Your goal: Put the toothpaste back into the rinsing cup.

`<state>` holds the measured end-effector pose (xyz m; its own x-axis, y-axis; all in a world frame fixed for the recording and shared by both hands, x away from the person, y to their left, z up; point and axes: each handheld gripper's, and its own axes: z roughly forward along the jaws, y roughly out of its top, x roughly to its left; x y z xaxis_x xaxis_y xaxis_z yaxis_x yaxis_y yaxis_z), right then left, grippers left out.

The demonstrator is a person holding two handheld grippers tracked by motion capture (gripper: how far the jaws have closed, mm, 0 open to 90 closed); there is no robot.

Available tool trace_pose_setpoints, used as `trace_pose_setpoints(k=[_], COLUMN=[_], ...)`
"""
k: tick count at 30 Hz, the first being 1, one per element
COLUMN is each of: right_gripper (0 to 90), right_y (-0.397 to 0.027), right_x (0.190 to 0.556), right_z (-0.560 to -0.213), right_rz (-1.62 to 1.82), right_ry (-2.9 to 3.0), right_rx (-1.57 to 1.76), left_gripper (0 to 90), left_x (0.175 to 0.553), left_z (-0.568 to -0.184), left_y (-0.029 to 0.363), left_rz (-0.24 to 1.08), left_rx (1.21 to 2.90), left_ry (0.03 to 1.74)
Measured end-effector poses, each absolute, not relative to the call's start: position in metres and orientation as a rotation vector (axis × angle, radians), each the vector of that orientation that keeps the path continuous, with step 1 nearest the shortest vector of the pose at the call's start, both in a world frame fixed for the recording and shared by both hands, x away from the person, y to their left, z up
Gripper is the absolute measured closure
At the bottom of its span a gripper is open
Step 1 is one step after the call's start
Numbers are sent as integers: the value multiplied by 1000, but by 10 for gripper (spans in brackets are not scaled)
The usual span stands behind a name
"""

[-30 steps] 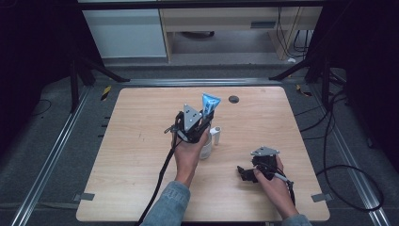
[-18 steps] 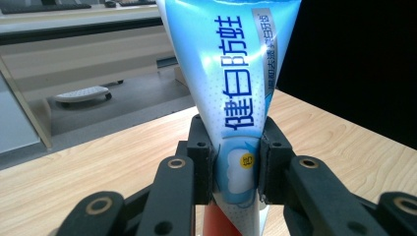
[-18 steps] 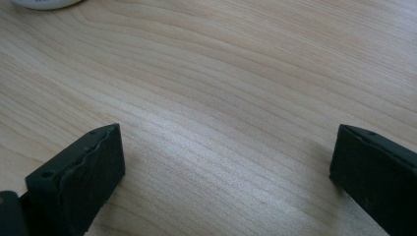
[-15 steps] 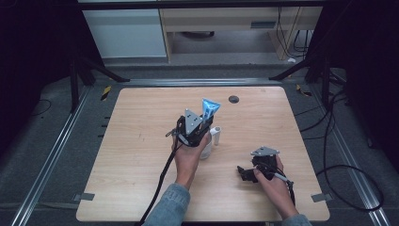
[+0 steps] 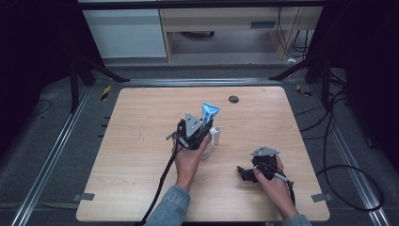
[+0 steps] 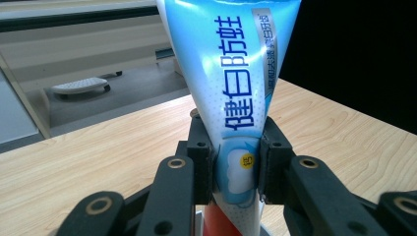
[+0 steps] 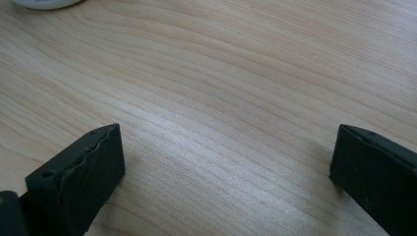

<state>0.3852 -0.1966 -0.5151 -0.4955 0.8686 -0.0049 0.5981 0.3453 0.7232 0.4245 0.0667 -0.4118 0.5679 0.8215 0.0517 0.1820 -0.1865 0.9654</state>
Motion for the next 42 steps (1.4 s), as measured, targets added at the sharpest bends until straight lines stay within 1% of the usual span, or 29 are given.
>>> trace_pose_setpoints(k=[23,42], right_gripper=[3,3], right_y=[-197,-197], right_x=[385,385], right_z=[-515,-515], right_rz=[949,950], right_ry=[2224,2224], right_rx=[1290,1291], left_gripper=[719,718], left_x=[425,430], left_z=[-418,-422], left_y=[69,68], left_rz=[714,705], left_rx=[1718,1780], left_ry=[864,938])
